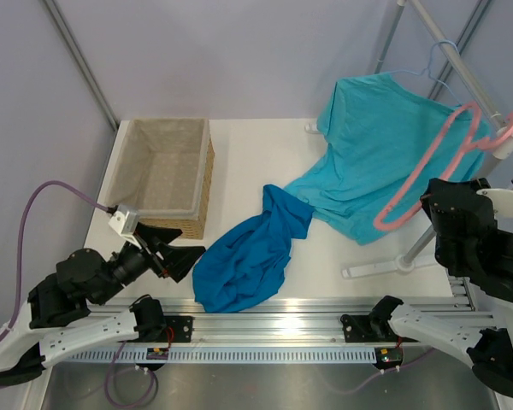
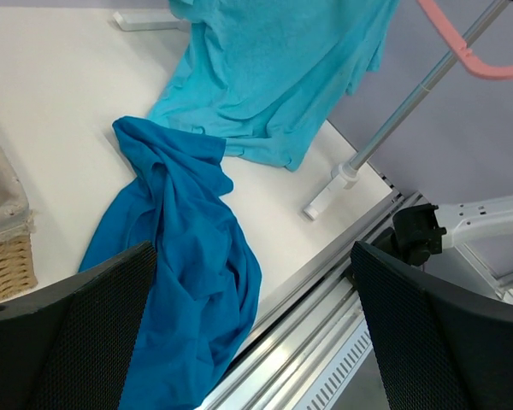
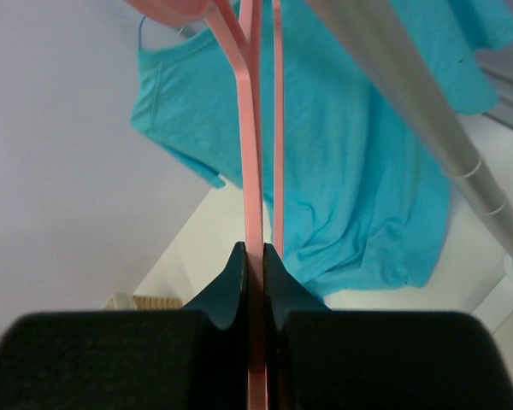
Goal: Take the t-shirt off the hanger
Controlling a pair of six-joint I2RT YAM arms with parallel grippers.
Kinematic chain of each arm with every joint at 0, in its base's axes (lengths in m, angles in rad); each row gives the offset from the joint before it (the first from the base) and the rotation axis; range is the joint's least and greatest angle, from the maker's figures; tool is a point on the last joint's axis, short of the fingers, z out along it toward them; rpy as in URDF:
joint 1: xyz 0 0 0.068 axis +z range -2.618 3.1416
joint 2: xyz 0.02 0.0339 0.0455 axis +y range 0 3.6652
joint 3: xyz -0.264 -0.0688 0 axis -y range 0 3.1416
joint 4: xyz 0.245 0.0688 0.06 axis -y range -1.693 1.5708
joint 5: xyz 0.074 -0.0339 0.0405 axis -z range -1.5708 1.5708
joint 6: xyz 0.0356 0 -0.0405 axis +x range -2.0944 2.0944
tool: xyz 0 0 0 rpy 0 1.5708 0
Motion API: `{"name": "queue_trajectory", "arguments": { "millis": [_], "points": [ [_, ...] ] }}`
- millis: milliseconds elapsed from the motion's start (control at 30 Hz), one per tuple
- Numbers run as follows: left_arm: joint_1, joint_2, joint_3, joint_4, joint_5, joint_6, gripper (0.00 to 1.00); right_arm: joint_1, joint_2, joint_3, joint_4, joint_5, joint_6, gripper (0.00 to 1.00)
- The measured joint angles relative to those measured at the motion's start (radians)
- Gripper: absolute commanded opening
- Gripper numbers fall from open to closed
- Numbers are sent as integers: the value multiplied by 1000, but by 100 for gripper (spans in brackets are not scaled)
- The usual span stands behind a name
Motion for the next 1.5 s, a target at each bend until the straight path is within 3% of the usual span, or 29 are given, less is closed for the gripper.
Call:
{"name": "queue_trajectory", "arguments": {
  "millis": [367, 833, 1500],
  "points": [
    [0, 80, -14, 28, 1, 16, 99, -61, 165, 130, -3, 129, -33, 0],
    [0, 90, -3, 47, 5, 77, 99, -91, 513, 190, -2, 265, 97, 0],
    [0, 115, 1, 73, 6, 136, 99, -220, 552, 209, -2, 285, -47, 0]
  ]
}}
